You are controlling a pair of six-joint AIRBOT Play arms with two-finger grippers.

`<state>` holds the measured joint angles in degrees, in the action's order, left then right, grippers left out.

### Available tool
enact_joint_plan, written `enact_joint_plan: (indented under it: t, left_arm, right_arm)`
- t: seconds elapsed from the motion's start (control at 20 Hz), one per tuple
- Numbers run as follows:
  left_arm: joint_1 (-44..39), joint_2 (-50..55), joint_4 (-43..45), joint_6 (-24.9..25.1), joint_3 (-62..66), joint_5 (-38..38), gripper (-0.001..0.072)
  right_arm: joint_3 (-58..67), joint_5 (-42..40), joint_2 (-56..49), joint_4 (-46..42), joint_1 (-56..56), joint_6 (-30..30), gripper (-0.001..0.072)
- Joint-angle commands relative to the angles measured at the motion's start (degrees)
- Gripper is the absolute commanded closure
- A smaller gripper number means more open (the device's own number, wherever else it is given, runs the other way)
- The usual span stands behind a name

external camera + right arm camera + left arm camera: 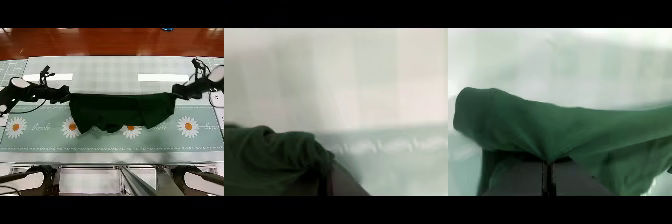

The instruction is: Fold the shirts.

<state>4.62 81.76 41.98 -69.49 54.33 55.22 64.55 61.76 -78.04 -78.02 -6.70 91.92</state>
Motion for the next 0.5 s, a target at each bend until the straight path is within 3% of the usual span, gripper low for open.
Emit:
enact_joint_plan:
  t: [0.0, 0.05, 0.1, 0.3, 0.45]
  left_arm:
    - [-0.13, 8.79, -2.23, -0.15, 6.01, -0.39, 0.0691]
    - [-0.13, 9.29, -2.23, -0.22, 7.23, 0.55, 0.0691]
    - [-0.11, 9.27, -2.16, -0.22, 7.87, 1.05, 0.0691]
    - [0.09, 9.11, -1.92, -0.15, 8.5, 4.57, 0.0692]
    - [-0.02, 9.11, -1.92, -0.15, 8.5, 5.4, 0.0691]
  right_arm:
    - [8.31, -6.73, -11.8, 4.26, -0.04, 4.33, 0.0591]
    - [9.84, -7.08, -12.96, 5.07, -0.04, 4.85, 0.0356]
    - [11.63, -6.14, -13.57, 5.14, -0.39, 4.85, 0.0298]
    - [14.97, 6.43, -9.22, 7.1, -7.8, -1.44, 0.0299]
    - [1.64, 8.85, 1.09, 8.37, -13.05, -4.13, 0.0299]
